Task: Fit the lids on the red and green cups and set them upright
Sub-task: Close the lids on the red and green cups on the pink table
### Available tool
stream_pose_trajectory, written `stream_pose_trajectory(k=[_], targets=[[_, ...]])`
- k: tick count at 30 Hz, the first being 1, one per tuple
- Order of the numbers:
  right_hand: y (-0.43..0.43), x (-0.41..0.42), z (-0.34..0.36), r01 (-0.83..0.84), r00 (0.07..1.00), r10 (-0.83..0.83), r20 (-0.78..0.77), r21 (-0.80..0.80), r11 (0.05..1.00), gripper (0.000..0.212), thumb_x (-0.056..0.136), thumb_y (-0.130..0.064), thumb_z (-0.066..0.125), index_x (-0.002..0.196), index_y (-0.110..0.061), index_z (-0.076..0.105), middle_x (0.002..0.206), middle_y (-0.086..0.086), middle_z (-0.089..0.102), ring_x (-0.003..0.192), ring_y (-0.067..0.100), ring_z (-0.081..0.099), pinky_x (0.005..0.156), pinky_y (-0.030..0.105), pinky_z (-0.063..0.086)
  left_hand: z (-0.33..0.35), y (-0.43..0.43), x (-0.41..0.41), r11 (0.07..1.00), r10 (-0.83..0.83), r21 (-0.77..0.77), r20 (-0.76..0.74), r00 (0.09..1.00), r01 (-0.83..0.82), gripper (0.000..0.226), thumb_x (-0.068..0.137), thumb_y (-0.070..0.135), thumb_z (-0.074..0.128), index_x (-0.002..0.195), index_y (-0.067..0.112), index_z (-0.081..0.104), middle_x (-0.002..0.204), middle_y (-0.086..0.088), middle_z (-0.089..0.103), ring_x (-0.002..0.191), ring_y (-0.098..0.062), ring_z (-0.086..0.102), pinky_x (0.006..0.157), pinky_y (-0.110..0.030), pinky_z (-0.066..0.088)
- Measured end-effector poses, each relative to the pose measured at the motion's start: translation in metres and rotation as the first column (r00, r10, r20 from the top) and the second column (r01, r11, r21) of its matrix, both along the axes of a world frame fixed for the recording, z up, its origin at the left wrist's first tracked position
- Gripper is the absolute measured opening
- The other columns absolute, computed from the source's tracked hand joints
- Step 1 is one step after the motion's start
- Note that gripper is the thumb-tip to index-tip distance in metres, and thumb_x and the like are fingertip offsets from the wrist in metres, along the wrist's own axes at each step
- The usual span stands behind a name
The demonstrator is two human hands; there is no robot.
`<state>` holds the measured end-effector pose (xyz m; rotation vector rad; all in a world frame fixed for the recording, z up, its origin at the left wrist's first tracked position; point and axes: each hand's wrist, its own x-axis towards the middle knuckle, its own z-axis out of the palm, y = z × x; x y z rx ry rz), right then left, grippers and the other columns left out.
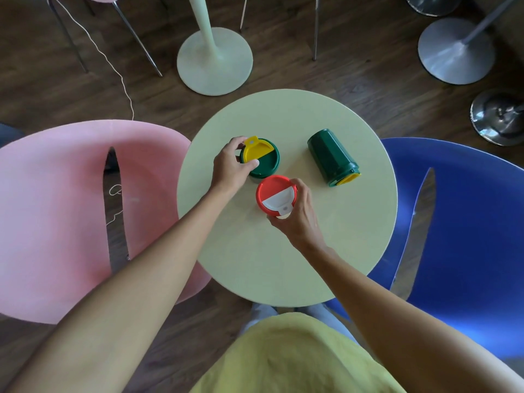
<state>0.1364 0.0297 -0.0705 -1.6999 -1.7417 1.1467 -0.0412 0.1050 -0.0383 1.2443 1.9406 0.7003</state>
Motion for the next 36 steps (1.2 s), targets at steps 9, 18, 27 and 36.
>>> stream_pose_trajectory(k=[9,18,27,36], targets=[[0.004,0.052,-0.001,0.098,0.968,-0.081,0.239,-0.059,0.993,0.058,0.086,-0.004,0.060,0.140,-0.016,0.042,0.138,0.009,0.048,0.126,0.027,0.049,0.092,0.033,0.043,-0.010,-0.034,0.018,0.977,0.047,0.213,-0.134,0.990,-0.018,0.056,0.079,0.022,0.069,0.131,0.010,0.051,0.132,-0.012,0.052,0.123,-0.028,0.044,0.104,-0.037,0.036],[0.080,0.099,-0.009,0.042,0.867,-0.057,0.496,0.040,0.998,0.062,0.079,-0.035,0.073,0.130,-0.018,0.044,0.143,0.010,0.037,0.129,0.033,0.038,0.105,0.045,0.031,-0.021,-0.061,0.040,0.979,-0.010,0.192,-0.286,0.958,0.068,0.048,0.078,0.033,0.066,0.123,0.017,0.063,0.148,-0.013,0.040,0.133,-0.030,0.036,0.108,-0.039,0.032],[0.105,0.102,-0.014,-0.032,0.872,0.065,0.484,-0.076,0.997,0.075,0.065,-0.020,0.080,0.127,-0.017,0.037,0.124,0.017,0.041,0.106,0.037,0.048,0.092,0.043,0.046,-0.019,-0.061,0.043,0.986,0.005,0.161,-0.332,0.943,0.052,0.049,0.079,0.033,0.066,0.125,0.019,0.061,0.150,-0.009,0.039,0.131,-0.028,0.036,0.107,-0.038,0.033],[0.097,0.099,-0.016,-0.061,0.913,0.096,0.396,-0.099,0.993,0.074,0.066,-0.021,0.079,0.127,-0.022,0.038,0.127,0.013,0.035,0.111,0.034,0.040,0.085,0.042,0.048,-0.017,-0.063,0.041,0.988,0.010,0.153,-0.238,0.971,0.027,0.056,0.083,0.032,0.067,0.134,0.017,0.052,0.151,-0.011,0.036,0.138,-0.026,0.031,0.111,-0.035,0.030]])
